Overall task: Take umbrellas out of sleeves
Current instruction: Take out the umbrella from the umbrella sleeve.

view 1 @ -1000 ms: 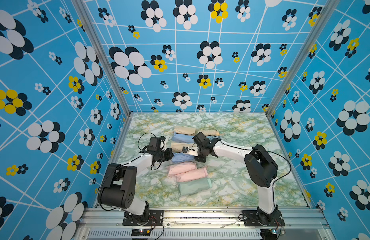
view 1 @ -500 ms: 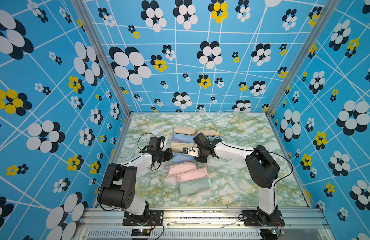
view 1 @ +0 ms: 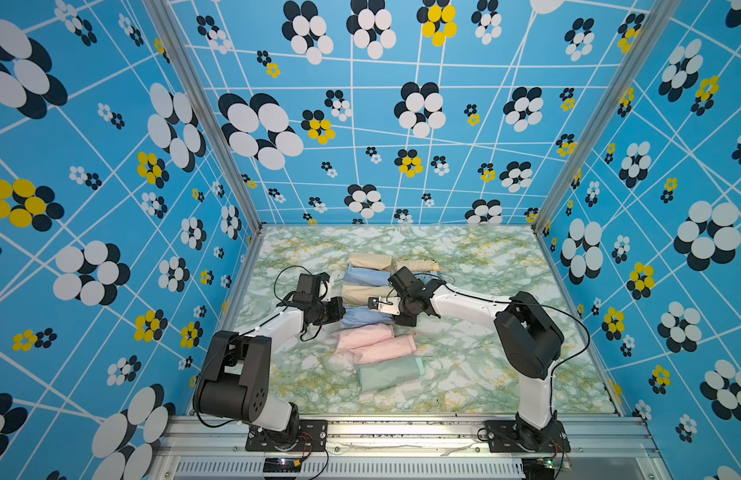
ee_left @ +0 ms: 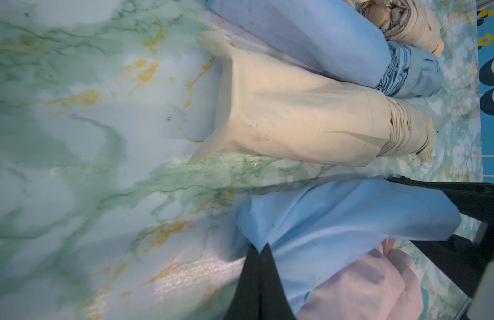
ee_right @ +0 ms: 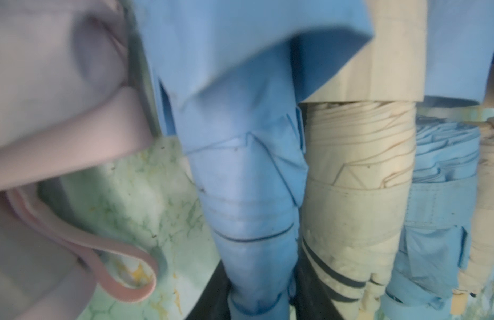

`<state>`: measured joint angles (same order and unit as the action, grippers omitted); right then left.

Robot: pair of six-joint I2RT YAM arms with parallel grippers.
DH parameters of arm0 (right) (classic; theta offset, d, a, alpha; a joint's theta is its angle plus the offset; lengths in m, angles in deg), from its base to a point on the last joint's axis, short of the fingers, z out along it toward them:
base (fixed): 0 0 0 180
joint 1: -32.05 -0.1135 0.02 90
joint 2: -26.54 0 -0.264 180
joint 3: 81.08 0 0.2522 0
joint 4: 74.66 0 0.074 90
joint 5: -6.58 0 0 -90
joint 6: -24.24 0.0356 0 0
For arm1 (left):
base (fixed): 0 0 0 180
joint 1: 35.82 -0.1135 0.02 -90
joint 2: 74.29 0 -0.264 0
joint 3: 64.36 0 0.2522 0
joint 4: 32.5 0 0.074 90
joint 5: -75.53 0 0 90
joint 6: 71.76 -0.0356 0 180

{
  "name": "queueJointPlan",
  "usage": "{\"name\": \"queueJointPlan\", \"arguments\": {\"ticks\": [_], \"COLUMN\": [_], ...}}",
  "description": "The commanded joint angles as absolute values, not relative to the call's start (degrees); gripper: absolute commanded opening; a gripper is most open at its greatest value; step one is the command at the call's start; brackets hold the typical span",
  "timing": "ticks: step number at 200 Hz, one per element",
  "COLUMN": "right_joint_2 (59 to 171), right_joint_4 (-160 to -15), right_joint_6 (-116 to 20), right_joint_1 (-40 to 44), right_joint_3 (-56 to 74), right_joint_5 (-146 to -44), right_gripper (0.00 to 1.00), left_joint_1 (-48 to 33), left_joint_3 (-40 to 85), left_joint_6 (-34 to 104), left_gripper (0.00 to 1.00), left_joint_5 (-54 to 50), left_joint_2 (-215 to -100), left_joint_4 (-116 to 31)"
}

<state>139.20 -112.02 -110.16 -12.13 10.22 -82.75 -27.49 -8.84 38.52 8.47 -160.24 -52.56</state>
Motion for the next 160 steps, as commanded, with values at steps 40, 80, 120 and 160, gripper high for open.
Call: {"name": "queueJointPlan", "arguments": {"ticks": [40, 80, 120, 160], "right_joint_2": [137.0, 135.8, 135.4, 135.2], "right_joint_4": [-116.4, -116.2, -116.1, -116.1], "right_joint_6": [-111.6, -112.2, -113.7, -114.5], "right_joint_1": [-10.6, -9.7, -9.0, -8.1], "right_joint_3": [7.7, 6.1, 4.3, 3.8], "right_joint_5": [-79.8, -79.2, -78.0, -77.2], "right_gripper": [0.03, 0.01, 0.0, 0.0], "left_joint_1": [-28.8, -28.8, -28.8, -28.8], "left_joint_3": [-7.4, -6.9, -6.7, -6.7], "left_joint_6": [37.2, 37.2, 37.1, 37.3], "left_gripper": [0.0, 0.0, 0.0, 0.0], "left_joint_5": [5.0, 5.2, 5.3, 6.1], "left_joint_2": [-159.5, -159.7, -159.7, -160.6], "left_joint_4": [-55.0, -55.0, -54.8, -54.2]}}
